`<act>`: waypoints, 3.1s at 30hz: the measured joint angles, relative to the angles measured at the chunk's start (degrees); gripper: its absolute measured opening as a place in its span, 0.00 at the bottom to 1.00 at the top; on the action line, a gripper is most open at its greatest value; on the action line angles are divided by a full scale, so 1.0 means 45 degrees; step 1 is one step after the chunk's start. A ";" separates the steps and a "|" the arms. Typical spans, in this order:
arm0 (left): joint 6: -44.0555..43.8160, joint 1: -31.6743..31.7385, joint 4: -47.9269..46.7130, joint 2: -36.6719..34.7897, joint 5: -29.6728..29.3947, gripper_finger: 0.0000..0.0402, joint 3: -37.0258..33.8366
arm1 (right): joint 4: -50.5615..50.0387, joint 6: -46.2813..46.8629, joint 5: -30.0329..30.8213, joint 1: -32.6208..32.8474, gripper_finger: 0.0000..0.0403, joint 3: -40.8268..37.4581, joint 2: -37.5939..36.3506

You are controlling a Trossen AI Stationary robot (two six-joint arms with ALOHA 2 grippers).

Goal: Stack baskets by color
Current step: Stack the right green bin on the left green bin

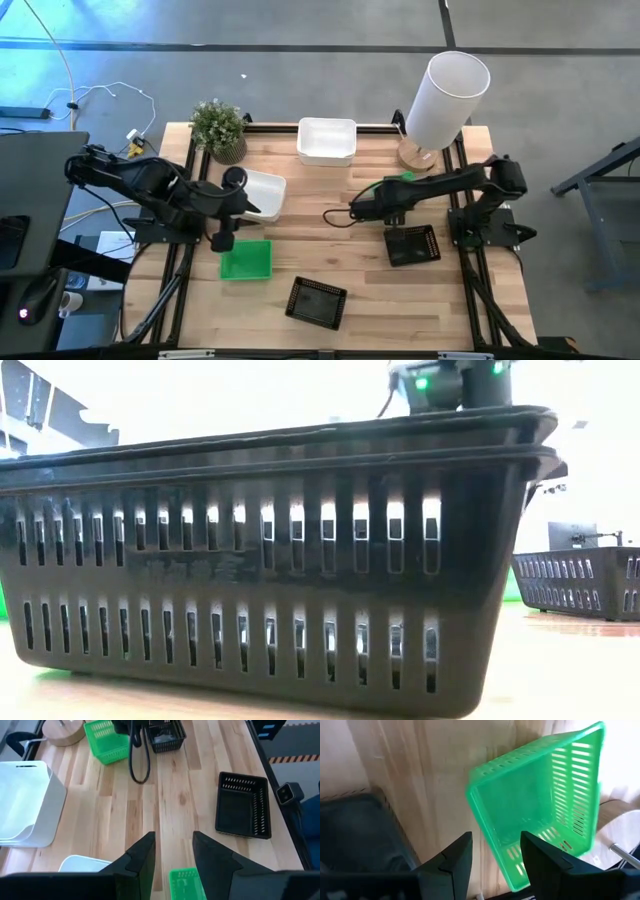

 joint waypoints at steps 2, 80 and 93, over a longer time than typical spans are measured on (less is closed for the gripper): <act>0.0000 0.0002 -0.0102 -0.0009 0.0000 0.29 0.0003 | 0.0006 0.0000 -0.0060 -0.0100 0.38 0.0000 0.0269; -0.3609 -0.0003 -0.1640 0.0246 -0.1640 0.29 -0.0002 | 0.2752 0.0544 0.2334 0.2638 0.00 0.2873 -0.0882; -0.3803 -0.0003 -0.1635 0.0336 -0.1515 0.29 -0.0002 | 0.4284 -0.1092 0.2171 0.2633 0.00 0.2875 -0.0880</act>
